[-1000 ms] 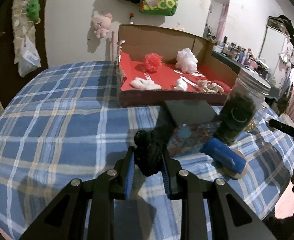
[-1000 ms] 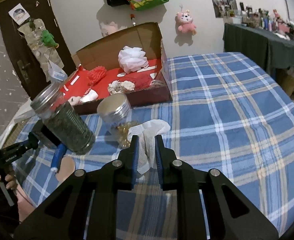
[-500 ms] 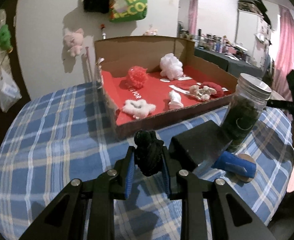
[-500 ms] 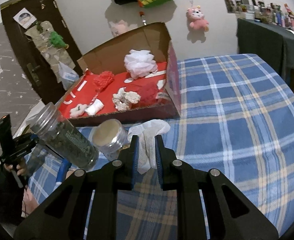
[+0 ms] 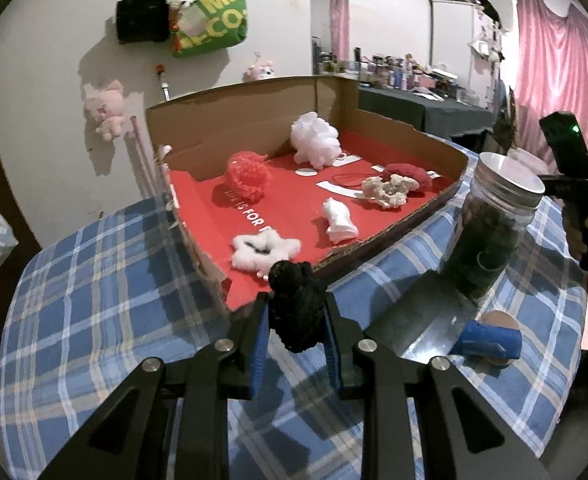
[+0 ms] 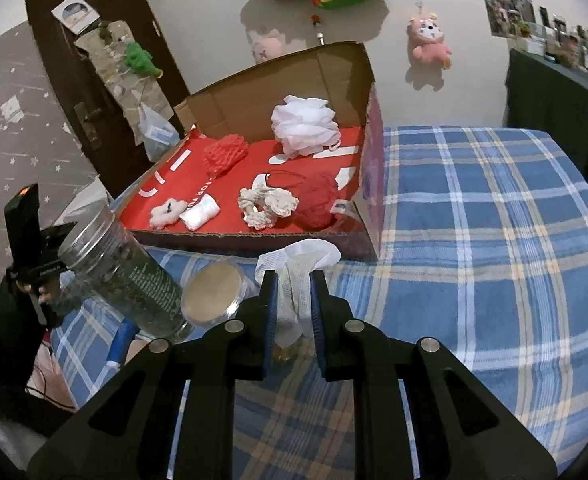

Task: Organize soft objects
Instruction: 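Carry the black sock and white tissue over the red-lined box, then lower both items into the box and open both tools to release them, then withdraw both open tools from the box toward the blue roll and tan sponge, then grasp the blue roll with the left tool while the right tool grasps the tan sponge, then carry the blue roll and tan sponge over the red-lined box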

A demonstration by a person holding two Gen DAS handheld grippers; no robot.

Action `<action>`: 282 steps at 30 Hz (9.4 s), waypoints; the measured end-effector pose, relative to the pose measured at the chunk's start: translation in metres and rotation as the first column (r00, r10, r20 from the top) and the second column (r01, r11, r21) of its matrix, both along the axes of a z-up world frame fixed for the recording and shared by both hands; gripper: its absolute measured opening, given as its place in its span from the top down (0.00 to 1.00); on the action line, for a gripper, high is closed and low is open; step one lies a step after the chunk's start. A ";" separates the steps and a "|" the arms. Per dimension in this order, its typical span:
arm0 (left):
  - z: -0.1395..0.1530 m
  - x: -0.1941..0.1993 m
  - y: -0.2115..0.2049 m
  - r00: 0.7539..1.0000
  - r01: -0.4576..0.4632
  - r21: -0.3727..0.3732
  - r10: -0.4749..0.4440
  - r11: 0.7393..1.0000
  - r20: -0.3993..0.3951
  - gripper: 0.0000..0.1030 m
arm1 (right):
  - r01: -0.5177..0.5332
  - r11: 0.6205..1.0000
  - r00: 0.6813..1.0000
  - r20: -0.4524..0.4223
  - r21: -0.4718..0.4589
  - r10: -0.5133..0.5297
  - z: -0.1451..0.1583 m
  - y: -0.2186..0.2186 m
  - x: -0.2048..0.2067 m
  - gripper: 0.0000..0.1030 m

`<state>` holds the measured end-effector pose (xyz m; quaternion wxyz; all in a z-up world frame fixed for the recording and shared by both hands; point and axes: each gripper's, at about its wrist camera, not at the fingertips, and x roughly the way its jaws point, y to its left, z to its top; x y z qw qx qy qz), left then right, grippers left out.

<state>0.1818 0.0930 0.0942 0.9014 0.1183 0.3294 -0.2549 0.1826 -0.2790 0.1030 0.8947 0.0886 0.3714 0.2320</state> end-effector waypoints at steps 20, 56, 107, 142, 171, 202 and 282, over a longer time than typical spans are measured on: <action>0.011 0.052 -0.042 0.986 0.149 0.029 -0.146 0.988 -0.079 0.75 | -0.182 0.983 0.979 -0.090 0.019 0.183 0.012 0.023 0.066 0.85; -0.025 0.190 -0.067 0.901 -0.221 0.108 0.246 0.969 -0.357 0.54 | -0.044 0.913 0.946 -0.310 -0.405 -0.092 -0.014 0.101 0.229 0.84; 0.104 -0.099 -0.078 0.929 -0.289 -0.275 0.338 0.917 0.148 0.00 | 0.257 0.939 0.897 0.418 -0.228 -0.144 0.136 0.083 -0.117 0.12; -0.053 -0.093 -0.087 0.900 -0.423 -0.092 0.406 0.902 -0.159 0.00 | 0.299 0.929 0.944 0.207 -0.220 -0.255 -0.008 0.071 -0.135 0.12; -0.060 -0.088 -0.071 0.905 -0.402 0.038 0.403 0.915 -0.137 0.00 | 0.188 0.975 0.981 0.066 -0.120 -0.181 -0.022 0.072 -0.116 0.12; -0.054 -0.081 -0.081 0.977 -0.097 -0.087 0.078 0.991 -0.198 0.76 | -0.215 0.946 0.973 0.034 -0.243 0.230 -0.039 0.175 -0.110 0.80; 0.048 -0.026 -0.068 0.974 -0.214 -0.104 0.205 0.971 -0.094 0.76 | 0.074 0.984 0.978 0.203 -0.163 -0.040 0.065 0.056 -0.047 0.83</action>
